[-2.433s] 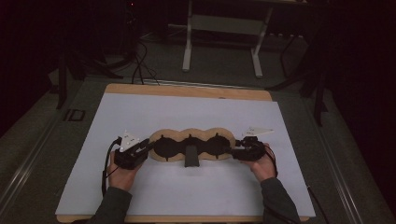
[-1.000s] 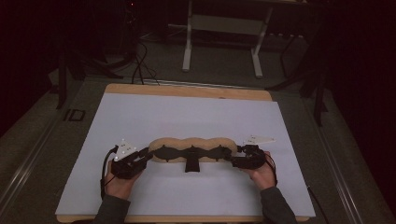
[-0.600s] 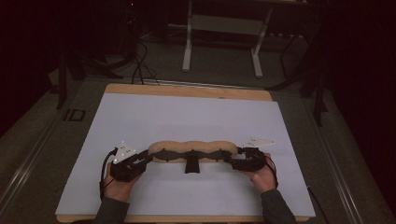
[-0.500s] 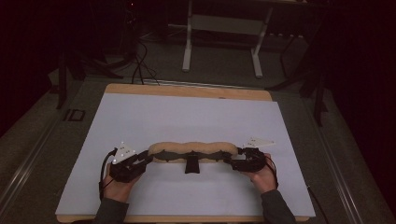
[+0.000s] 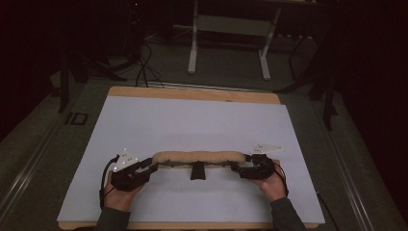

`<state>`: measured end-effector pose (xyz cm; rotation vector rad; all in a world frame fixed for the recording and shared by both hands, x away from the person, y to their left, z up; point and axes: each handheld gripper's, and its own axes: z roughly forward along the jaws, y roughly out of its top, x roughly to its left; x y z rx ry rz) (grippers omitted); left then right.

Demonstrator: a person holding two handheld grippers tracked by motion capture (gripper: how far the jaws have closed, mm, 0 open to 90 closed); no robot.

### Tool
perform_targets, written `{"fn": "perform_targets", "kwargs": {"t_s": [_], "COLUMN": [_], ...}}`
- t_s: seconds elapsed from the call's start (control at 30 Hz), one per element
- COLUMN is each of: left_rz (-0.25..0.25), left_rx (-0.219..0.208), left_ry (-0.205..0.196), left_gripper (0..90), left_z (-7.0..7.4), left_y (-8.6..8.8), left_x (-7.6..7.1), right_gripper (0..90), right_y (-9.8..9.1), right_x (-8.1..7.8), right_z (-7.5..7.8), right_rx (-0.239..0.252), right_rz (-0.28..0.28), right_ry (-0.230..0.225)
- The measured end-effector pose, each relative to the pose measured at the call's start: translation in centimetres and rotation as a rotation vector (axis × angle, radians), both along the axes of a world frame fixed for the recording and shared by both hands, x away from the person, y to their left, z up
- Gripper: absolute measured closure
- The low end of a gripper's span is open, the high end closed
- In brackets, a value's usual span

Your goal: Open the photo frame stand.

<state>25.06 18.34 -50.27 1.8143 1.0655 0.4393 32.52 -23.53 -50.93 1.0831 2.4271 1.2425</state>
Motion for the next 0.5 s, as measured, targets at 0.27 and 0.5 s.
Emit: {"fn": "perform_targets", "kwargs": {"t_s": [0.27,0.5], "left_rz": [-0.004,0.004], "left_rx": [-0.02,-0.055], "left_ry": [0.002,-0.003], "left_gripper": [63.1,60.7], "left_z": [0.05,0.16], "left_y": [0.39,0.95], "left_x": [-0.19,-0.42], "right_gripper": [39.6,40.0], "right_y": [-0.4,-1.01], "right_x": [-0.03,-0.1], "right_z": [0.0,-0.01], "right_rx": [0.014,0.009], "right_rz": [-0.016,-0.025], "right_ry": [0.029,0.057]}}
